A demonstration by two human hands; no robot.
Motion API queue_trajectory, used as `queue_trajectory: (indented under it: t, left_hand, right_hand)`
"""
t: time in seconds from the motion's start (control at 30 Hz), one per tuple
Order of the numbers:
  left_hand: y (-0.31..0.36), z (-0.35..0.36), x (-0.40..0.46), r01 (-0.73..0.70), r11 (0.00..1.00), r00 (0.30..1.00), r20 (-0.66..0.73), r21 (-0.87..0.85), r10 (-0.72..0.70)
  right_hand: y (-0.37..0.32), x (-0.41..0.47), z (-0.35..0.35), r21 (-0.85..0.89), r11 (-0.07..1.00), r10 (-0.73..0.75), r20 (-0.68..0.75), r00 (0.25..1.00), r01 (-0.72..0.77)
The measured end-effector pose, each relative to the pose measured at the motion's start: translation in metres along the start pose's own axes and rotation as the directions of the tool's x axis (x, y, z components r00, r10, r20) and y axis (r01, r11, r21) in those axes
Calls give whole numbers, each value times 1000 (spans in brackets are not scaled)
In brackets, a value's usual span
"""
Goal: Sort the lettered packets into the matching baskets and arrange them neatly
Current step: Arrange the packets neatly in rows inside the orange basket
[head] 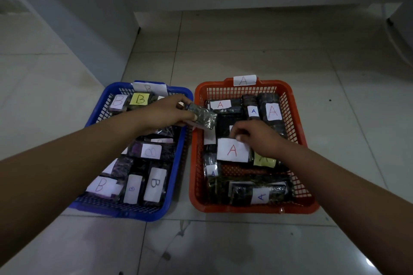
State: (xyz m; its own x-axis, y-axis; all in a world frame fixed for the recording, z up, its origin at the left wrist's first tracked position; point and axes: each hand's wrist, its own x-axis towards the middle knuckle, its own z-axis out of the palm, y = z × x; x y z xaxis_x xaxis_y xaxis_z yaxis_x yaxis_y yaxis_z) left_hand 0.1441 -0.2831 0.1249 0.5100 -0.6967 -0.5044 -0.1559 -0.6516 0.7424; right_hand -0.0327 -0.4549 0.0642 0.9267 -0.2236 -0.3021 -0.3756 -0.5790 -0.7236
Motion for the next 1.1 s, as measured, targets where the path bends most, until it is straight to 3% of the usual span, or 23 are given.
queue_trajectory:
  t: [0.13,0.23,0.43,0.63,0.77,0.83,0.93,1.1]
  left_hand:
    - [-14,-2,-4,30,999,999,-15,-39,-30]
    - [-13,0,-7,47,999,999,-2,-15,-47]
    - [-5,24,-1,56,997,994,91,-47,-52]
    - [1,40,14,43,999,993,111,10,-44]
    - [8,50,18,63,990,990,132,-124,-46]
    - [14,55,17,103,973,980,190,-208,-63]
    - [17,59,15,155,962,960,265,-226,-92]
    - [19,59,11,158,980,950,290,-120,-117]
  right_hand:
    - [15,3,-2,-123,992,37,-3,999,-37]
    - [28,-1,-18,-91,995,44,-80,996,-52]
    - [54,-20,-44,-220,969,86,-112,990,-109]
    - [49,-22,-36,-141,987,55,-133,990,-74]
    - [18,-29,-40,97,993,-61,-46,997,65]
    - [8,-29,-32,181,979,-82,-79,994,95]
    - [7,-26,-26,263,962,-23,-186,982,73]
    - [13,-29,-23,310,951,28,-104,994,6]
